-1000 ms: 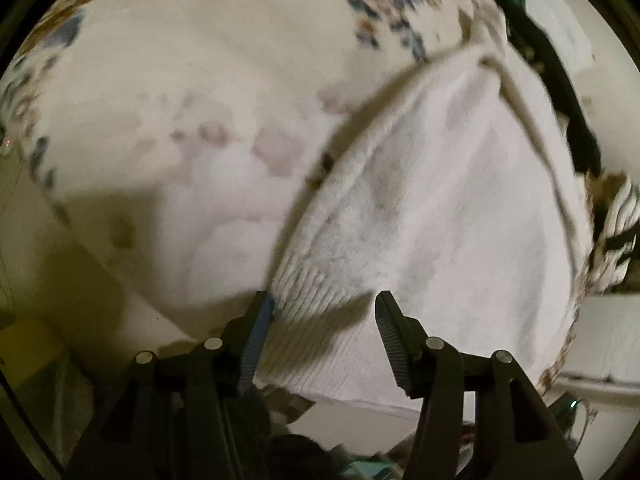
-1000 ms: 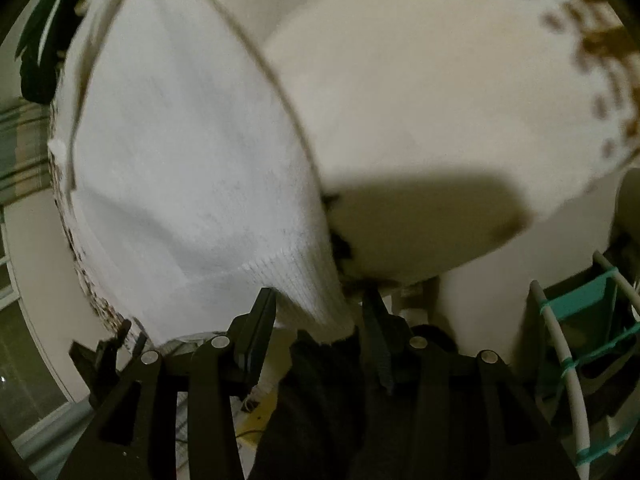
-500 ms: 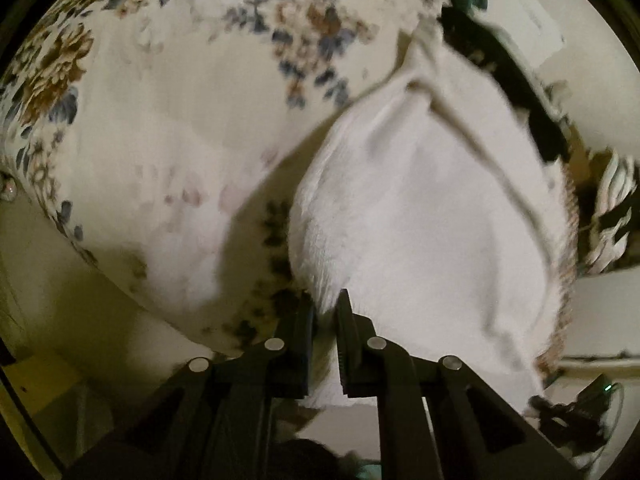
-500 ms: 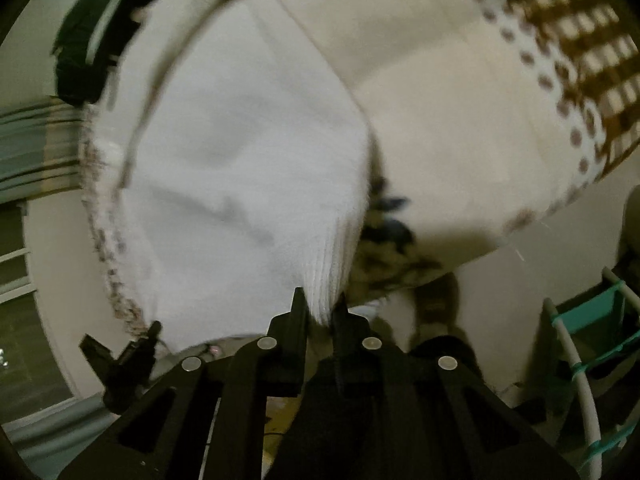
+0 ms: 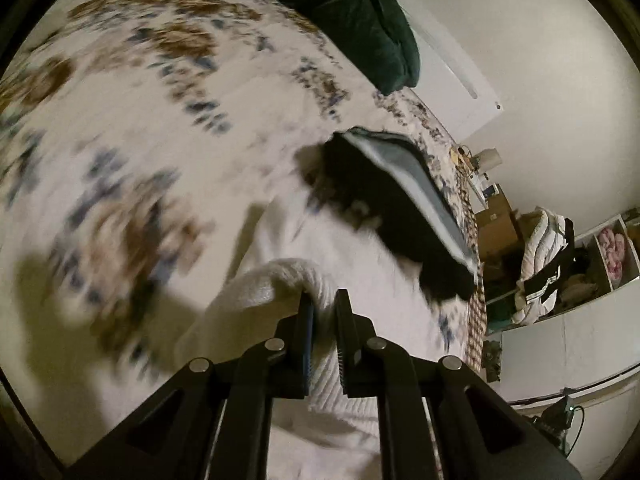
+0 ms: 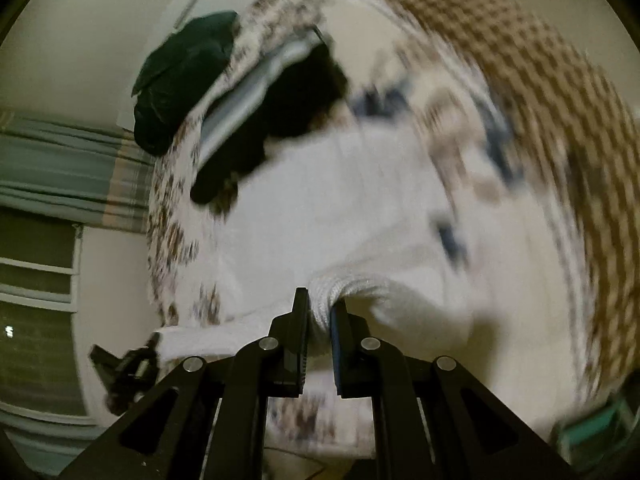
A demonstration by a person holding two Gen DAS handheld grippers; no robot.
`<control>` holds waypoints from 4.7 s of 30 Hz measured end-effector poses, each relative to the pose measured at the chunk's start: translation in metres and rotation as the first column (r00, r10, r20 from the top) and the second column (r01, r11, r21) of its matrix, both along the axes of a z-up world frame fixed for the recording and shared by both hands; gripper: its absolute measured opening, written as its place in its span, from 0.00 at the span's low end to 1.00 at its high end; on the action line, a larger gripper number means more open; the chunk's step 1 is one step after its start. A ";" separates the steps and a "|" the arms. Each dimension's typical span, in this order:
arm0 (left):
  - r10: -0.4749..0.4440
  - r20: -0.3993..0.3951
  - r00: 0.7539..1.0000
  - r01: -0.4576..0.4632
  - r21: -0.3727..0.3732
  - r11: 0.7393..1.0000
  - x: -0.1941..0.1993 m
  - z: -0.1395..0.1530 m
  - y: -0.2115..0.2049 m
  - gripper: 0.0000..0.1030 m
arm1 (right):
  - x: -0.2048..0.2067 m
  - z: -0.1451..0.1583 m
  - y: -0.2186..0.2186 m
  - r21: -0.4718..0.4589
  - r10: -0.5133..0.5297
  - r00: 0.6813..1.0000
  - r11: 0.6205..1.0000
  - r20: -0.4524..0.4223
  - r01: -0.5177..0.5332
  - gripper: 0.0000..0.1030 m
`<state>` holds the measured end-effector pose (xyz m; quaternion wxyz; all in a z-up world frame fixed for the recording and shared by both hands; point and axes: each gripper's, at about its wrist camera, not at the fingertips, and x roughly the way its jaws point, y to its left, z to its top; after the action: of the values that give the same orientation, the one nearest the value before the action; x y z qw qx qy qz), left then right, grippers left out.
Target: Fold small clothes
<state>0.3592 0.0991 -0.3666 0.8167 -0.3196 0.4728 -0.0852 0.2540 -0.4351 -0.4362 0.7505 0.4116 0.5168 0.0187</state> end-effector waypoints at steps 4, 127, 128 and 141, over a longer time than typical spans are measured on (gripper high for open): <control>-0.028 -0.027 0.999 0.029 0.028 0.999 0.086 -0.027 -0.015 0.07 | 0.090 -0.012 -0.018 -0.086 -0.046 0.999 0.995 0.010 0.046 0.10; -0.329 -0.200 0.923 0.383 0.380 0.842 0.069 -0.096 -0.094 0.77 | 0.124 -0.119 0.000 -0.280 0.073 0.987 0.954 -0.144 -0.111 0.09; -0.329 -0.199 0.923 0.383 0.390 0.838 0.068 -0.095 -0.096 0.77 | 0.127 -0.122 0.010 -0.263 0.114 0.982 0.953 -0.150 -0.151 0.29; -0.307 -0.209 0.928 0.368 0.402 0.839 0.069 -0.100 -0.094 0.77 | 0.140 -0.152 0.072 -0.539 0.193 0.959 0.796 -0.207 -0.277 0.03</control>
<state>0.4279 0.0046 -0.4668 0.8050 -0.0462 0.5832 -0.0987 0.3942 -0.3629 -0.5882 0.7913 0.1051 0.5983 -0.0704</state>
